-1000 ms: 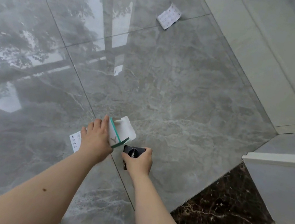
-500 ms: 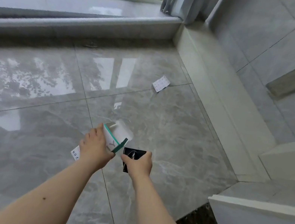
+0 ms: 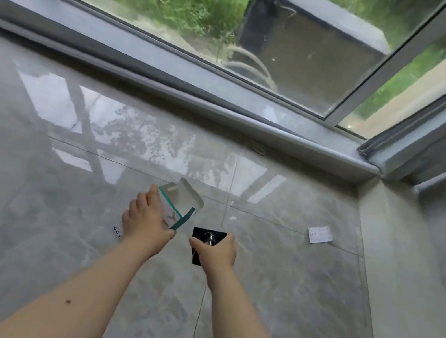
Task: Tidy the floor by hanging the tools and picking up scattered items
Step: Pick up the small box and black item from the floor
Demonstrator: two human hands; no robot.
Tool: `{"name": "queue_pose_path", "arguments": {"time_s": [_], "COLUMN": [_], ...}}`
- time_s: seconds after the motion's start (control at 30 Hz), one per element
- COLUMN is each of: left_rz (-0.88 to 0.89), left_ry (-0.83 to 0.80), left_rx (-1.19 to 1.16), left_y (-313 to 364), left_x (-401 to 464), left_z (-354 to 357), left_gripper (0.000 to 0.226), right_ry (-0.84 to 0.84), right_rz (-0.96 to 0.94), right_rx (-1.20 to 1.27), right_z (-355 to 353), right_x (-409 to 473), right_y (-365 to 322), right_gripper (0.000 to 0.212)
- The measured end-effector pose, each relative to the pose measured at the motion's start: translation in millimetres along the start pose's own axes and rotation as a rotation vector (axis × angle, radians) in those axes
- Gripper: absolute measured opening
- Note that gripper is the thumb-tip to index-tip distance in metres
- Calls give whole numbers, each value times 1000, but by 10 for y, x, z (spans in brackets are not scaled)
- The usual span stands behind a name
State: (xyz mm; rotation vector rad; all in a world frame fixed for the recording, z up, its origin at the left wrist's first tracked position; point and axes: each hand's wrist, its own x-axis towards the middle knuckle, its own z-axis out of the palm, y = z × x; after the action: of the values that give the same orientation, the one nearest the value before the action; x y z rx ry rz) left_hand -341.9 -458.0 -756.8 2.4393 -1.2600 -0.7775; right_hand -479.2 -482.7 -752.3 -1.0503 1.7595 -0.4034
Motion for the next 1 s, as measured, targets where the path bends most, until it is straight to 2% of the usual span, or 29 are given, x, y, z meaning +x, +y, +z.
{"name": "queue_pose_path", "arguments": {"time_s": [0.17, 0.4, 0.7, 1.0], "left_rz": [-205, -403, -732, -958], "left_ry": [153, 323, 494, 721], "left_rx": [-95, -213, -393, -409], "left_y": [-1050, -2607, -4940, -6943], "left_x": [-22, -324, -1344, -2525], "left_z": [-722, -1622, -2806, -3588], "left_gripper": [110, 109, 110, 109], "right_ry": [-211, -385, -670, -827], "right_rz": [-121, -210, -344, -583], "right_rx": [-71, -139, -293, -496], "right_z": [1067, 2520, 4646, 6459], "right_x": [-489, -1459, -3428, -5246], "right_y": [-509, -815, -939, -726], "right_gripper": [49, 45, 38, 35]}}
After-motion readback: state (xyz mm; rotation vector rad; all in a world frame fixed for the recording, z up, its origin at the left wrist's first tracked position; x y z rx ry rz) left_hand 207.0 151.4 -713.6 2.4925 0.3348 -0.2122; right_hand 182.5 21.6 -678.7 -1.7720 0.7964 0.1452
